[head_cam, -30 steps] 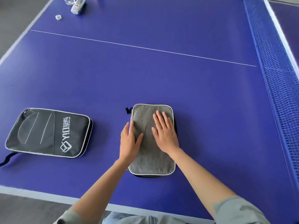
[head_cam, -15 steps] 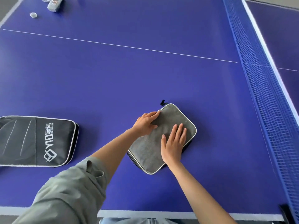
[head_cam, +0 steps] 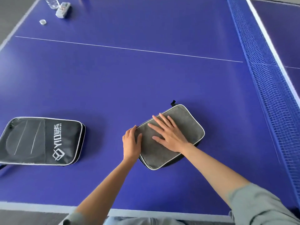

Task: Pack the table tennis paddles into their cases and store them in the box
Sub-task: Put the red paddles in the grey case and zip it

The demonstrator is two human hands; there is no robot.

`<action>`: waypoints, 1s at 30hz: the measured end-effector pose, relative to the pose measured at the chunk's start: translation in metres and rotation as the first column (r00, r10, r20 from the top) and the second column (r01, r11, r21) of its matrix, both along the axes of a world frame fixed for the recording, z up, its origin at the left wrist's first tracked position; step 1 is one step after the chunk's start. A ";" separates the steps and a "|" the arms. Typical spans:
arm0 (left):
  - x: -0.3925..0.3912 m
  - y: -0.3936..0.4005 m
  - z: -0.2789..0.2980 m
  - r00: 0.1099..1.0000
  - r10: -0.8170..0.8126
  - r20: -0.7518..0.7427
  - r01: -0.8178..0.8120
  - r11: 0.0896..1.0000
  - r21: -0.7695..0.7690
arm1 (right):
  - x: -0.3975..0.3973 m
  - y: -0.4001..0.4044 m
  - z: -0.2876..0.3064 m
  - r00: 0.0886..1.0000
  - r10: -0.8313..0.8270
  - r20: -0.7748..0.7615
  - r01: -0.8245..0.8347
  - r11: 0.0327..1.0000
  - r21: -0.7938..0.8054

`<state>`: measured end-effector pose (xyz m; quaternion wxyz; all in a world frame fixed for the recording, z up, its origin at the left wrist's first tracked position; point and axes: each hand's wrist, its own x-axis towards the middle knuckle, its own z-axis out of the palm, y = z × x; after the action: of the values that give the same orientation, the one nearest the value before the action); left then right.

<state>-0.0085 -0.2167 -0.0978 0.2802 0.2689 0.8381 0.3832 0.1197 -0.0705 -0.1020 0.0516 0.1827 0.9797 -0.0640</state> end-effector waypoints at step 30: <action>-0.067 0.036 -0.013 0.947 -0.304 -0.107 0.302 0.953 -0.035 | 0.001 -0.056 -0.013 0.947 -0.309 -0.091 0.310 0.951 -0.006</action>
<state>-0.0759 -0.1808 -0.1105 0.2911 0.4129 0.8046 0.3122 0.1210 -0.1262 -0.1150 -0.0045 0.3313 0.9405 -0.0752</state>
